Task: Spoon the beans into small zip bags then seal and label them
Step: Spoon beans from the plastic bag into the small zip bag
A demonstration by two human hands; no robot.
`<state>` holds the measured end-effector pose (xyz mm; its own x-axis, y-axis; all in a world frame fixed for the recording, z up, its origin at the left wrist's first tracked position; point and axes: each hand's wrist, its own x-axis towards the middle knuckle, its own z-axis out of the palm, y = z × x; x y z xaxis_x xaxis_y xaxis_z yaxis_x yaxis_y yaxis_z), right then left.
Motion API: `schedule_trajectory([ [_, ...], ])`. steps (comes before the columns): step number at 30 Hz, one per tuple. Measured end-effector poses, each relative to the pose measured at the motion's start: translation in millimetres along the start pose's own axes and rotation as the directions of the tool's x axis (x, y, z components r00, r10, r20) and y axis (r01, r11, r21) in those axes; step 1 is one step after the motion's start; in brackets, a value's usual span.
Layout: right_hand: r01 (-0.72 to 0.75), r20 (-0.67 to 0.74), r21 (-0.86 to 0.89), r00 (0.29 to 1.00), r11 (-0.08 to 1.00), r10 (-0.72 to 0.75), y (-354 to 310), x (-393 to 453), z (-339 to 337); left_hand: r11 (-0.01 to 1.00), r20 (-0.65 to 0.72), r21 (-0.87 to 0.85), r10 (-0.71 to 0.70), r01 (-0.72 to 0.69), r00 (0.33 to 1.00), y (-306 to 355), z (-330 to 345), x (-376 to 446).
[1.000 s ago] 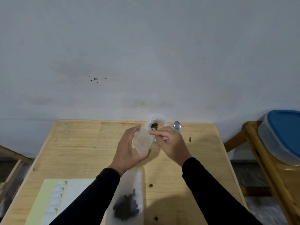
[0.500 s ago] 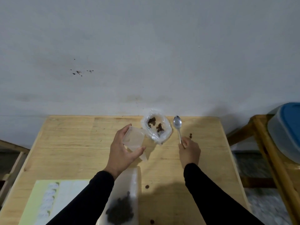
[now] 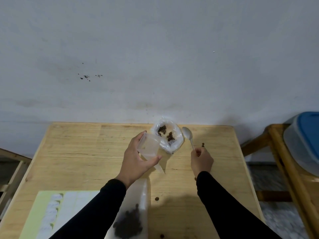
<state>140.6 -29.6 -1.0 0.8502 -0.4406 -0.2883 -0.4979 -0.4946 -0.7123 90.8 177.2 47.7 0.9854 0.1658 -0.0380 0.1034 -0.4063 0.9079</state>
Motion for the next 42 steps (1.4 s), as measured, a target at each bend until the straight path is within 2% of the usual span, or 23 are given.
schedule_trajectory([
  [4,0.089,-0.032,0.158,0.996,0.983,-0.085,-12,-10,-16,1.000,0.042,0.006,-0.017,0.017,0.999,-1,5,0],
  [8,0.185,0.034,0.267,0.979,0.946,-0.201,-24,-20,-24,0.999,0.080,-0.009,-0.044,0.045,0.996,-1,10,0],
  [13,0.316,0.160,0.365,0.905,0.875,-0.394,-37,-38,-29,0.997,0.124,0.017,-0.076,0.075,0.989,-6,15,1],
  [17,0.392,0.206,0.349,0.854,0.851,-0.478,-40,-37,-23,0.994,0.150,0.021,-0.114,0.112,0.982,-14,14,5],
  [23,0.320,0.222,0.285,0.895,0.904,-0.387,-30,-22,-5,0.984,0.200,0.006,-0.174,0.176,0.964,-20,15,13],
  [28,0.494,0.178,0.176,0.835,0.852,-0.521,-20,-16,4,0.981,0.242,-0.001,-0.189,0.195,0.952,-16,17,22],
  [30,0.506,0.176,0.170,0.829,0.845,-0.532,-16,-15,7,0.979,0.260,-0.004,-0.197,0.205,0.945,-13,19,26],
  [36,0.446,0.185,0.198,0.857,0.873,-0.480,-16,-14,14,0.974,0.303,0.000,-0.215,0.226,0.928,-8,27,35],
  [42,0.398,0.180,0.237,0.879,0.886,-0.442,-18,-15,15,0.967,0.273,-0.021,-0.239,0.254,0.932,-12,32,39],
])
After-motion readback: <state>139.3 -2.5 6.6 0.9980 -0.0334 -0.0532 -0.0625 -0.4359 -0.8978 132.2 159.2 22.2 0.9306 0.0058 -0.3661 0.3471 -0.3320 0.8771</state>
